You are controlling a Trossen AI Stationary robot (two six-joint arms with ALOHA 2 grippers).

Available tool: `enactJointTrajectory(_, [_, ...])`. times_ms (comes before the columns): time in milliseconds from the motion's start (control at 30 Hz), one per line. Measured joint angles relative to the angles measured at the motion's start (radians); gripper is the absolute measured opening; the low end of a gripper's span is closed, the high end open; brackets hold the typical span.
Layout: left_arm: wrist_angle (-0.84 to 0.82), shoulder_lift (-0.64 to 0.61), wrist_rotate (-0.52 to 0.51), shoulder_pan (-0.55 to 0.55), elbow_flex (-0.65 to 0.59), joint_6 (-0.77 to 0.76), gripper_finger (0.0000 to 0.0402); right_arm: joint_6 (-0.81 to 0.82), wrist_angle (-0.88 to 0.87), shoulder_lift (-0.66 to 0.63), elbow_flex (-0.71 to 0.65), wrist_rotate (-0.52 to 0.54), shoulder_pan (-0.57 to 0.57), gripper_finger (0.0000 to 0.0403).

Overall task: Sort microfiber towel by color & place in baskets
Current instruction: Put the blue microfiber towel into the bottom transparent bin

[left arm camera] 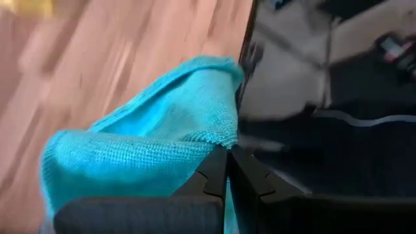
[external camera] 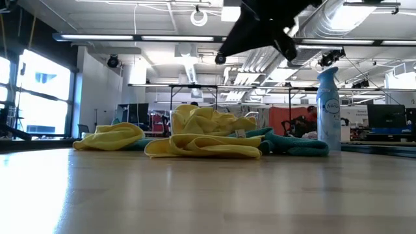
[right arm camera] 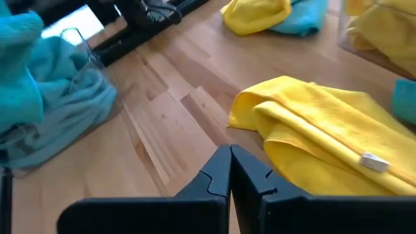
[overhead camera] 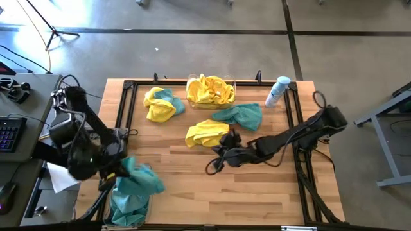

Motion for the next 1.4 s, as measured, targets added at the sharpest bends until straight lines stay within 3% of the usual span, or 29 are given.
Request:
enactJointTrajectory(100, [-0.125, 0.072, 0.075, -0.073, 0.074, -0.134, 0.0, -0.001, -0.059, 0.075, 0.091, -0.004, 0.004, 0.0])
enactJointTrajectory(233, [-0.146, 0.155, 0.2, -0.144, 0.117, -0.26, 0.0, -0.023, -0.096, 0.147, 0.17, -0.015, 0.007, 0.0])
enactJointTrajectory(433, [-0.008, 0.243, 0.347, -0.191, 0.128, -0.321, 0.0, -0.026, -0.093, 0.181, 0.203, -0.026, 0.007, 0.0])
enactJointTrajectory(633, [0.124, 0.247, 0.433, -0.195, 0.129, -0.354, 0.0, -0.024, -0.093, 0.181, 0.203, -0.026, 0.006, 0.0])
enactJointTrajectory(733, [0.067, 0.231, 0.392, -0.195, 0.129, -0.335, 0.0, -0.024, -0.093, 0.181, 0.203, -0.026, 0.006, 0.0])
enactJointTrajectory(900, [-0.242, 0.22, 0.205, -0.168, 0.128, -0.348, 0.0, -0.027, -0.094, 0.181, 0.203, -0.026, 0.004, 0.0])
enactJointTrajectory(1000, [-0.332, 0.218, 0.14, -0.149, 0.092, -0.371, 0.0, -0.027, -0.096, 0.181, 0.203, -0.026, 0.004, 0.0])
enactJointTrajectory(1133, [-0.259, 0.219, 0.142, -0.14, -0.001, -0.356, 0.0, -0.027, -0.103, 0.181, 0.203, -0.026, 0.004, 0.0])
enactJointTrajectory(1400, [0.18, 0.229, 0.192, -0.143, -0.332, -0.285, 0.0, -0.023, -0.117, 0.181, 0.203, -0.026, 0.004, 0.0])
